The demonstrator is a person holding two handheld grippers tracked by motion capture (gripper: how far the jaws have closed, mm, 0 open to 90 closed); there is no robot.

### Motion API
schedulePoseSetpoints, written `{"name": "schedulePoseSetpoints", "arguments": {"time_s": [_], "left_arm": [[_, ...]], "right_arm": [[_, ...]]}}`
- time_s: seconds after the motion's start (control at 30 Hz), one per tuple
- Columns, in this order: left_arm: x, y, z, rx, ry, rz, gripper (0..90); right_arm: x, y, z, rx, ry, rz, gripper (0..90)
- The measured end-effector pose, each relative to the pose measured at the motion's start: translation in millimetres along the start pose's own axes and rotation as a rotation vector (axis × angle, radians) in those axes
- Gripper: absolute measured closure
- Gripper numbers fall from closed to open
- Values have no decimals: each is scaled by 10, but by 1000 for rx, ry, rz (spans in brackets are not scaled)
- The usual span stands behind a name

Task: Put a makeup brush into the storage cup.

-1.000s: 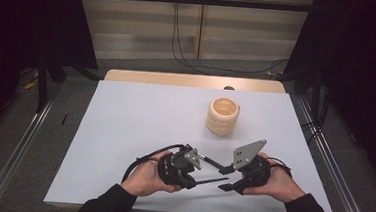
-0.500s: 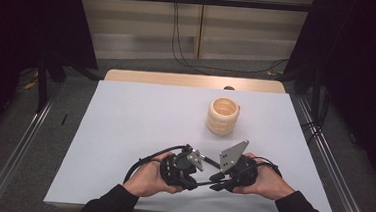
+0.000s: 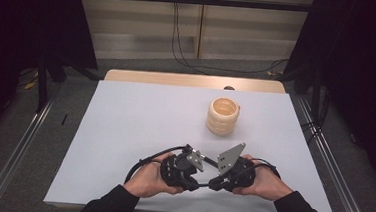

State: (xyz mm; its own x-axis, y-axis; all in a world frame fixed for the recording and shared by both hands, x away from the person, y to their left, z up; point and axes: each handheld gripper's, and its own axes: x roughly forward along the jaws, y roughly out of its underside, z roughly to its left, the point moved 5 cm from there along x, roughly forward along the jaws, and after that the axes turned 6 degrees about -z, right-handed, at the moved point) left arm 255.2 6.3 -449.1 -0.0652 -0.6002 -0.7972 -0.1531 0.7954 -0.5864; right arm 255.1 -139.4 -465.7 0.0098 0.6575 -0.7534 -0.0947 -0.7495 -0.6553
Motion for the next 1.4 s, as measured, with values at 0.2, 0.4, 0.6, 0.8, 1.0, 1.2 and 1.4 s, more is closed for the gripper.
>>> {"name": "schedulePoseSetpoints", "arguments": {"time_s": [0.2, 0.4, 0.6, 0.8, 1.0, 1.2, 1.4], "left_arm": [[1, 11, 9, 3, -1, -6, 829], [-55, -7, 38, -33, 8, -64, 801], [-81, -7, 83, -67, -5, -98, 699], [-152, -2, 140, -96, -49, -149, 452], [-220, 23, 207, -115, -79, -216, 169], [-319, 76, 253, -173, -101, -297, 46], [-437, 169, 316, -217, -166, -350, 29]], "right_arm": [[13, 2, 18, -15, -1, -2, 830], [-23, -8, 14, -9, -21, -45, 843], [-34, 2, 11, 5, -28, -53, 844], [-43, 8, 1, 16, -18, -65, 844], [-61, 17, -9, 33, -14, -71, 843], [-95, 46, -56, 60, 5, -82, 843], [-156, 73, -110, 96, 35, -114, 843]]}}
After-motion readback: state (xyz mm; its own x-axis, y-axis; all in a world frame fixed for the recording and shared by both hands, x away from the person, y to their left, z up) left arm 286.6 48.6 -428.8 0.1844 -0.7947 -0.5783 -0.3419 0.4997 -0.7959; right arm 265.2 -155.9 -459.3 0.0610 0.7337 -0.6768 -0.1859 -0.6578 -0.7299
